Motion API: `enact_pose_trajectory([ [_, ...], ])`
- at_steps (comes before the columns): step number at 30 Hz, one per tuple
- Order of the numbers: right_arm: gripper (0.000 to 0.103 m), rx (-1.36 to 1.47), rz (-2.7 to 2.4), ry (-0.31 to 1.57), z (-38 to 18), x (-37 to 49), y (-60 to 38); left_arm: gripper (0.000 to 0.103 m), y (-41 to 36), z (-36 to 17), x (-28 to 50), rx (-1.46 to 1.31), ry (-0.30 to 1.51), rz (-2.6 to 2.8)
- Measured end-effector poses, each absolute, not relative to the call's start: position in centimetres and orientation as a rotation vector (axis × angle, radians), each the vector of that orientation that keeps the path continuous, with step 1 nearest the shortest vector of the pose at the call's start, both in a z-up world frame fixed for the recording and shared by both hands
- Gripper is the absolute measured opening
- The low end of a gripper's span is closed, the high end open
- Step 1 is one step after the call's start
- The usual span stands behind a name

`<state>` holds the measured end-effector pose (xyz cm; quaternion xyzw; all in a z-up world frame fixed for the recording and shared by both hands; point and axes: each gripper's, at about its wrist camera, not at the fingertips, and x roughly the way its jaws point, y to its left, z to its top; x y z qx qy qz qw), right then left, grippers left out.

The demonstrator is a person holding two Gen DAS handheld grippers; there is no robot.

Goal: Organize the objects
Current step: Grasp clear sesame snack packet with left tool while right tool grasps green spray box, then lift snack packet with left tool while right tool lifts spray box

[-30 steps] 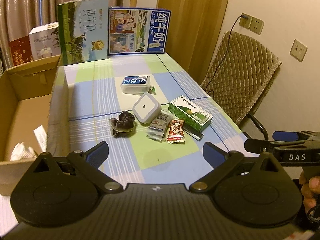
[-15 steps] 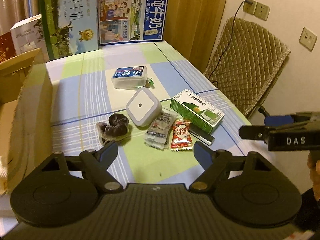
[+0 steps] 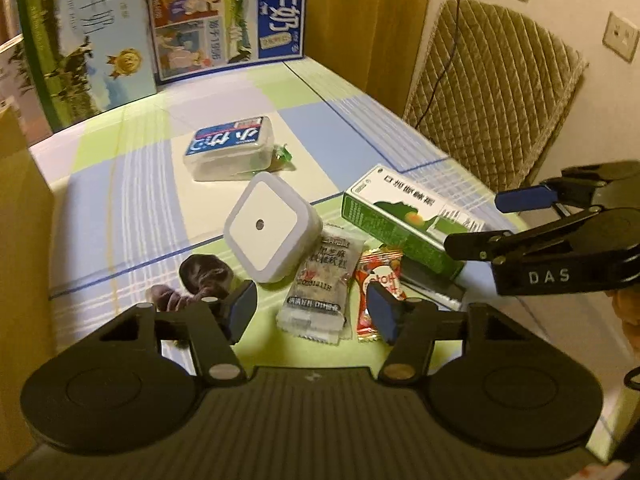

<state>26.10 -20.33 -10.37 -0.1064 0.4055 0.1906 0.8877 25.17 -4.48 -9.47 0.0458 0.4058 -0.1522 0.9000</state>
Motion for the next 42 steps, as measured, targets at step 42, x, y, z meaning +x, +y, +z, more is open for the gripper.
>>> enact_pose_trajectory([
  [42,0.062,-0.024,0.225,1.029,-10.3,13.2,-19.6,0.050,-0.9,-11.5,12.5,0.077,0.905,-0.280],
])
